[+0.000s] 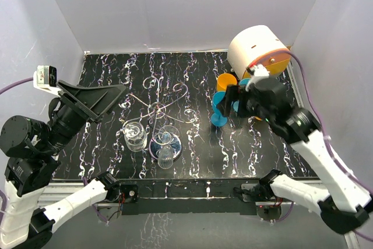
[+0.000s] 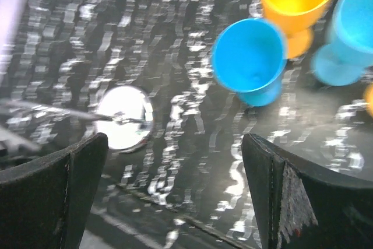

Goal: Take the wine glass off the wine glass rack

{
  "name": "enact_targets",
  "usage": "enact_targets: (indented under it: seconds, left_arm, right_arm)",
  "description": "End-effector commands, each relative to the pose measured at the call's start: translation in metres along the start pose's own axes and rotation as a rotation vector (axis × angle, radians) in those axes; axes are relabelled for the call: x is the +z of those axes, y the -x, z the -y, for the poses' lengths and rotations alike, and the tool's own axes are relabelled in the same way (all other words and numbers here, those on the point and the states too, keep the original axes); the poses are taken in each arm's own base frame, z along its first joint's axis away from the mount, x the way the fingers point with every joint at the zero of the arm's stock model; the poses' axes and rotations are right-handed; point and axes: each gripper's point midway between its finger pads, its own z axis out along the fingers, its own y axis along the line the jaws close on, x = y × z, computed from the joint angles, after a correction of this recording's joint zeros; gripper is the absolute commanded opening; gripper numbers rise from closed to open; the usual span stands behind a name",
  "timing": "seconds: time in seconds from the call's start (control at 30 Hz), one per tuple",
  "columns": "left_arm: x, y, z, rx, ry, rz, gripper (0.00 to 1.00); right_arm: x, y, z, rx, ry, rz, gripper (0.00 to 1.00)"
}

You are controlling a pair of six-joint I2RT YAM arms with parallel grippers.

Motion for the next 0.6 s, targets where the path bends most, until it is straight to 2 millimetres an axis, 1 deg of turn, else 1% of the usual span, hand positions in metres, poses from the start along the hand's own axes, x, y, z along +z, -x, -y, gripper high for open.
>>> enact_targets:
  seconds: [0.0, 0.1, 0.2, 0.27, 0.37, 0.43, 0.57]
  left_arm:
    - [0.001, 0.001, -0.003, 0.017, 0.005, 0.010, 0.99]
    - [0.001, -0.001, -0.006, 0.017, 0.012, 0.002, 0.99]
    - [0.001, -0.003, -0.007, 0.016, 0.013, -0.006, 0.99]
    - [0.002, -0.005, -0.008, 0.012, 0.012, -0.012, 0.99]
    - [0.002, -0.007, -0.007, 0.007, 0.005, -0.020, 0.99]
    - [0.002, -0.007, -0.007, 0.004, 0.001, -0.022, 0.99]
    - [0.002, -0.008, -0.008, 0.000, -0.002, -0.022, 0.99]
  right_arm:
    - [-0.030, 0.001, -0.061, 0.281, 0.375, 0.101, 0.98]
    - [-0.057, -0.004, -0.084, 0.430, 0.553, 0.092, 0.98]
    - [-0.075, -0.014, -0.104, 0.507, 0.700, 0.005, 0.97]
    - [-0.080, -0.026, -0.113, 0.545, 0.747, -0.095, 0.96]
    - [-0.080, -0.043, -0.121, 0.586, 0.777, -0.232, 0.92]
    - [-0.082, -0.042, -0.121, 0.609, 0.776, -0.244, 0.90]
    - [-0.088, -0.026, -0.128, 0.659, 0.814, -0.207, 0.84]
